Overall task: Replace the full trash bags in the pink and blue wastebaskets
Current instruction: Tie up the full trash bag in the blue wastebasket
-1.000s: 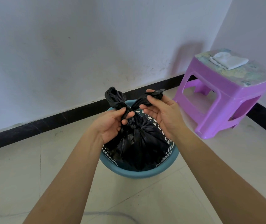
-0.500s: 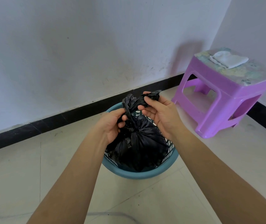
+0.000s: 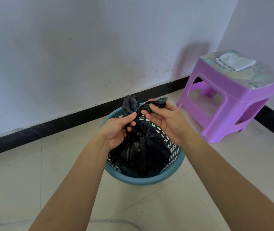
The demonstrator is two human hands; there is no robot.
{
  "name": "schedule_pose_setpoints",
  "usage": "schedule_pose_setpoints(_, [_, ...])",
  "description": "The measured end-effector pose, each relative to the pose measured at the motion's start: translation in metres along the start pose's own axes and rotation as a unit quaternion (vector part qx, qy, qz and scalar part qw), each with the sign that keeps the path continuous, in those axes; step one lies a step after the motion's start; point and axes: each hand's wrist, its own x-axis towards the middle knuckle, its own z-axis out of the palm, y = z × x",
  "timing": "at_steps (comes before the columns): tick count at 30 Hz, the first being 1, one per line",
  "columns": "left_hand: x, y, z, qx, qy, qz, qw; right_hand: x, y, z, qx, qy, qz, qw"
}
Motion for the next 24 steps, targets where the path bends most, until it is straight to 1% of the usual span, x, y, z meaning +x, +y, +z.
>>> schedule_pose_setpoints(5, [0.002, 0.004, -0.004, 0.019, -0.038, -0.047, 0.998, -0.002, 0.000, -0.004, -0.070, 0.009, -0.004, 0.998])
schedule_pose_setpoints(7, [0.002, 0.006, -0.007, 0.021, -0.031, -0.053, 0.998, -0.002, 0.000, -0.006, -0.066, 0.005, -0.002, 0.998])
schedule_pose_setpoints(10, [0.002, 0.007, -0.014, -0.007, -0.029, -0.040, 0.999, -0.002, -0.002, -0.009, -0.058, 0.001, -0.007, 0.998])
schedule_pose_setpoints(14, [0.002, 0.004, -0.015, -0.018, -0.052, -0.045, 0.997, 0.000, -0.007, -0.012, -0.027, -0.012, -0.021, 0.999])
schedule_pose_setpoints(16, [0.002, 0.003, -0.014, -0.023, -0.061, -0.044, 0.997, 0.000, -0.005, -0.014, -0.004, -0.024, -0.014, 1.000])
schedule_pose_setpoints(18, [0.002, 0.004, -0.015, -0.049, -0.063, -0.032, 0.996, -0.001, -0.004, -0.017, 0.003, -0.045, 0.013, 0.999])
schedule_pose_setpoints(19, [0.002, 0.005, -0.016, -0.067, -0.060, -0.027, 0.996, -0.002, -0.005, -0.019, -0.013, -0.059, 0.035, 0.998])
schedule_pose_setpoints(22, [0.001, 0.009, -0.017, -0.124, -0.053, -0.032, 0.990, -0.003, -0.002, -0.022, -0.117, -0.094, 0.110, 0.982])
schedule_pose_setpoints(24, [-0.001, 0.010, -0.014, -0.125, -0.061, -0.026, 0.990, -0.003, 0.005, -0.024, -0.152, -0.098, 0.139, 0.974])
